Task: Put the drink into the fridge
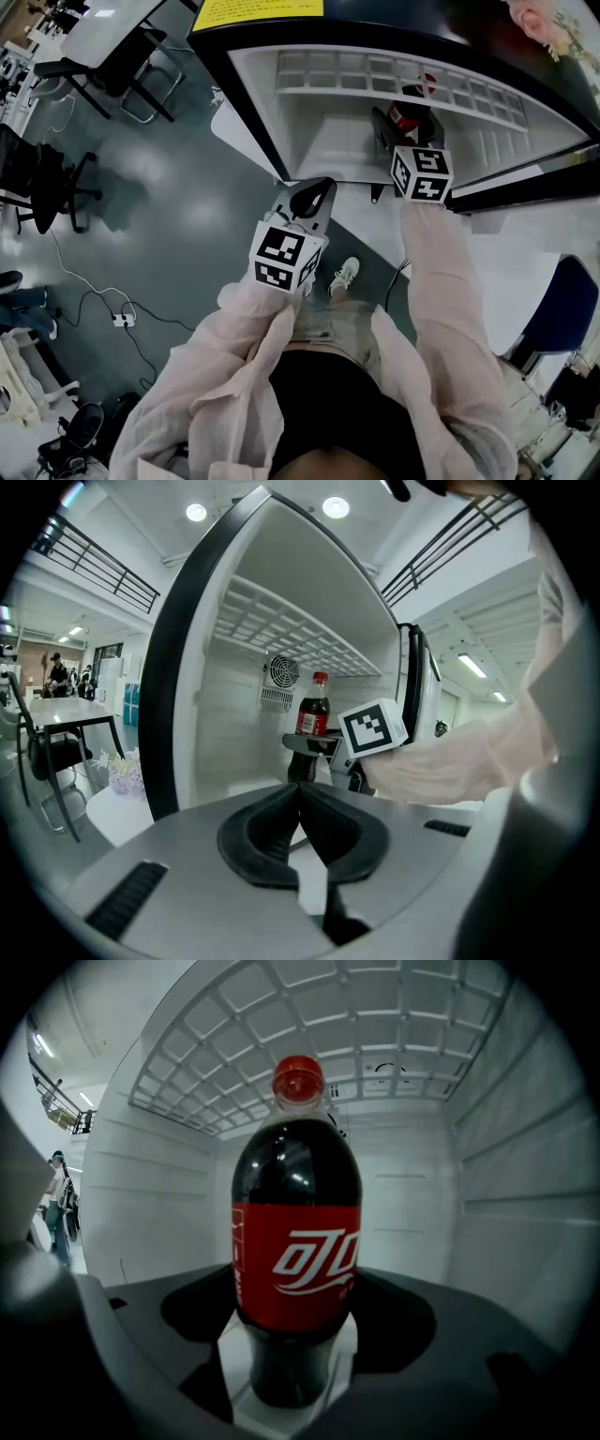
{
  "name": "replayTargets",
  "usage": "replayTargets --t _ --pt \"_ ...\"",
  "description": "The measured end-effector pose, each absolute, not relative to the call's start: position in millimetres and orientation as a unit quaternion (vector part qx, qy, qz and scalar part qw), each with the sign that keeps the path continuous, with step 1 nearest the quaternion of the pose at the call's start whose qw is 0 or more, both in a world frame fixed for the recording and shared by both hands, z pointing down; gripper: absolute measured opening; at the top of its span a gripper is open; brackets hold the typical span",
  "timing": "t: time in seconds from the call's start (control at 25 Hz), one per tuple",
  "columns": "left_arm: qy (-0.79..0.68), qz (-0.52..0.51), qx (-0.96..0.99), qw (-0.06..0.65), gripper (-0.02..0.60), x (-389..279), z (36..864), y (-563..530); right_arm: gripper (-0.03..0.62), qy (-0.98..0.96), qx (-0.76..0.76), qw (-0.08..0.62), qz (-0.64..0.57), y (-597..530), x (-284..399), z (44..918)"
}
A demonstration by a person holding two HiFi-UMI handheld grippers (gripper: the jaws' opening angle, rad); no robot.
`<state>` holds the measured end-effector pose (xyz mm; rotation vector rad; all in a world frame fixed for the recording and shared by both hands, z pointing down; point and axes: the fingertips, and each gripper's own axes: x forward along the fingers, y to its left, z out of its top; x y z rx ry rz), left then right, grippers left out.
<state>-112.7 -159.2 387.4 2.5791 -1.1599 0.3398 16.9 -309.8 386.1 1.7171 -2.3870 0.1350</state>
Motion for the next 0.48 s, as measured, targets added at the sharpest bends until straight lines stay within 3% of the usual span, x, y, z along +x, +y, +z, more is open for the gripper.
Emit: replayTargets --t 0.48 --pt "-0.373 0.106 0.908 0.157 0.012 -100 381 -164 0.360 -0.794 0.601 0.081 0.029 -277 35 363"
